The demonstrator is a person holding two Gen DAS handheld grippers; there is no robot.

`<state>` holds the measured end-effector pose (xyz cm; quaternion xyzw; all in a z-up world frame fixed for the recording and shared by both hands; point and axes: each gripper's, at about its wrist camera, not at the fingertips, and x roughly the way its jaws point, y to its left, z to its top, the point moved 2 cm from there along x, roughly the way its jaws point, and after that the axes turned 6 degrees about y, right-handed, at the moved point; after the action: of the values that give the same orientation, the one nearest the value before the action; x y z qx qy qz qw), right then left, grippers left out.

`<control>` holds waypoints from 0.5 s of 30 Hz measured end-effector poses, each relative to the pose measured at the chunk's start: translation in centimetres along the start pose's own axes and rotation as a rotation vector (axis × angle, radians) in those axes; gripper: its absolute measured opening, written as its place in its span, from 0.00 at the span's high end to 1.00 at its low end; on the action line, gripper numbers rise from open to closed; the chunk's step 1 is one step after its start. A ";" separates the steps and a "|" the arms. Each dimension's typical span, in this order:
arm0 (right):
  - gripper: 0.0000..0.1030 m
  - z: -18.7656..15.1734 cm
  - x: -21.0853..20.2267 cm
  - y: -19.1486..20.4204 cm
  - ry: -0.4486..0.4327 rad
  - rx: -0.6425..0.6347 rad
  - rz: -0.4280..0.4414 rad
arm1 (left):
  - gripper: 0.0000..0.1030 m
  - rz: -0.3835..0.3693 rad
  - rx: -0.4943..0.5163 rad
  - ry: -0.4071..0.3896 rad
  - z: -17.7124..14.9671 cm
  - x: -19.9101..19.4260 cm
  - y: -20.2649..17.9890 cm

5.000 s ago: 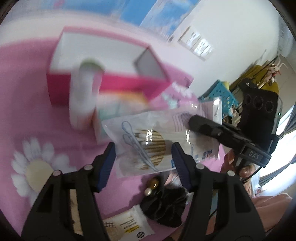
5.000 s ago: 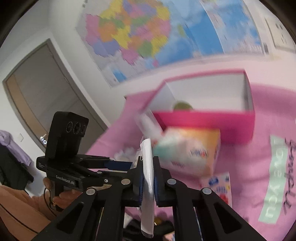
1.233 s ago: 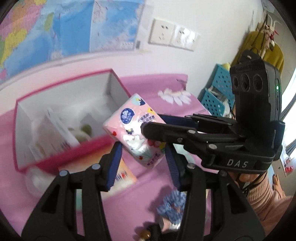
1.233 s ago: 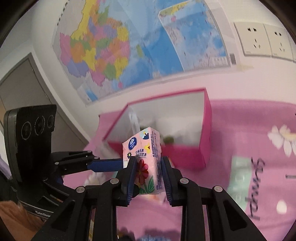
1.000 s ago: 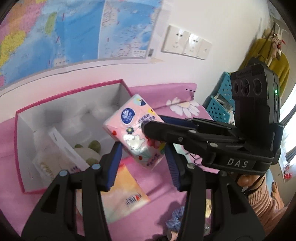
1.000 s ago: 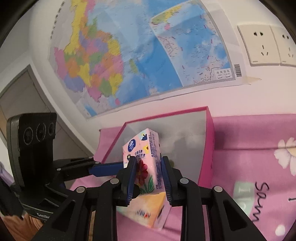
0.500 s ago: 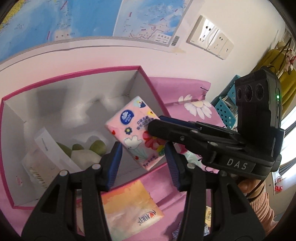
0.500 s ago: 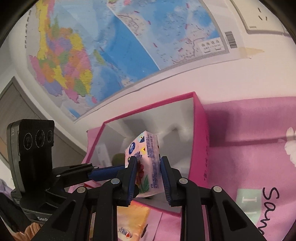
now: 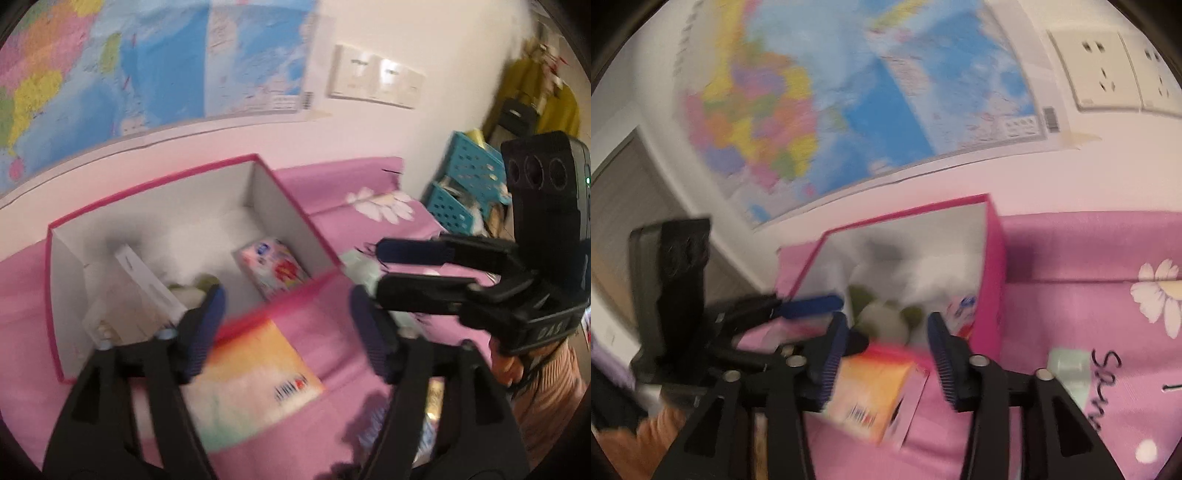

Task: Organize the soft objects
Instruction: 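Drop the floral tissue pack into the pink box with the right tool, then grasp the blue gingham scrunchie with the right tool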

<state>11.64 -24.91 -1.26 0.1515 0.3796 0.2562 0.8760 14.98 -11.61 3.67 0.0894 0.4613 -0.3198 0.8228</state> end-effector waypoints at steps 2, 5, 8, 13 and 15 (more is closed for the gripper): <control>0.39 -1.4 -1.7 0.9 -0.005 -0.037 -0.006 | 0.23 -0.006 0.025 -0.008 -1.2 -0.7 -1.0; 0.32 -4.1 -3.7 1.3 0.023 -0.051 0.030 | 0.23 0.013 0.057 -0.008 -3.1 -1.3 -2.4; 0.31 -7.0 -4.3 1.0 0.075 -0.044 -0.014 | 0.23 0.008 0.035 0.028 -5.1 -1.0 -2.5; 0.31 -11.3 -2.2 0.3 0.234 -0.028 -0.067 | 0.23 0.014 0.021 0.070 -8.3 -0.4 -2.8; 0.31 -12.7 -0.6 0.1 0.313 -0.028 -0.090 | 0.23 0.013 0.008 0.081 -9.6 -0.4 -2.7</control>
<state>1.83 -24.22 -9.28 0.0807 0.5141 0.2425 0.8187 6.42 -9.30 -0.94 0.1084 0.4922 -0.3123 0.8053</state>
